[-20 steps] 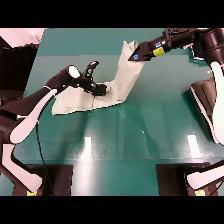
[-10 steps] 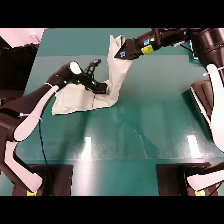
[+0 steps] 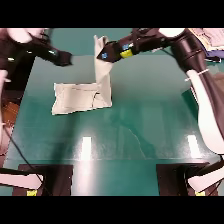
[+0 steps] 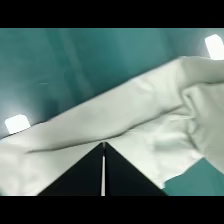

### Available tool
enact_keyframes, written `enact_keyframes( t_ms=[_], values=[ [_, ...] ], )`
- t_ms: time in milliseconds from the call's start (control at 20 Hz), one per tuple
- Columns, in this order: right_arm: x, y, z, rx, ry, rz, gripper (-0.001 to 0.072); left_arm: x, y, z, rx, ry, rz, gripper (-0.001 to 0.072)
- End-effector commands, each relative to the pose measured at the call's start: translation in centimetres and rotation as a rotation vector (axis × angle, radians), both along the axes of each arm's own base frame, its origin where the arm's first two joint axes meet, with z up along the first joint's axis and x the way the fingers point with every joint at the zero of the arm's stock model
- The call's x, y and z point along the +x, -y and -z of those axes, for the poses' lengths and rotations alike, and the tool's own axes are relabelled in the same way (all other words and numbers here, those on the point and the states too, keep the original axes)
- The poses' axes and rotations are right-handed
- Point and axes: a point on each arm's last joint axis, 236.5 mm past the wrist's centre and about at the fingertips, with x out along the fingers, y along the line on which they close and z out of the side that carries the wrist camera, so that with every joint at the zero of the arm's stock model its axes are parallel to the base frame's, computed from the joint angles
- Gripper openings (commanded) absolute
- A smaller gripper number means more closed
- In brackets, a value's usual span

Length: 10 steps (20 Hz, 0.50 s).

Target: Fold the shirts.

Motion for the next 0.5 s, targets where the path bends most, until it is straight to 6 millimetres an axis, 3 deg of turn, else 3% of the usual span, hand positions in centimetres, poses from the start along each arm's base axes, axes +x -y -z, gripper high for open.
enact_keyframes(
  t_ms=[0, 100, 200, 300, 450],
  values=[
    [-0.2, -4.7, 2.6, 0.012, 0.039, -0.031, 0.0014, -2.2, -7.5, -5.3, 0.073, 0.074, -0.128, 0.0031],
    [-0.2, -7.6, 5.6, 0.005, 0.051, -0.05, 0.0015, -3.1, -9.5, -6.9, 0.076, 0.098, -0.171, 0.003],
    [0.1, -11.0, 8.5, 0.019, 0.072, -0.032, 0.0024, -3.8, -10.4, -7.6, 0.076, 0.101, -0.189, 0.003],
    [-0.6, -14.6, 11.2, 0.043, 0.069, -0.03, 0.0328, -4.2, -10.1, -7.5, 0.068, 0.087, -0.186, 0.0031],
    [-3.0, -18.4, 11.5, 0.137, 0.006, -0.067, 0.0504, -4.3, -9.4, -7.5, 0.041, 0.079, -0.171, 0.003]
  ],
)
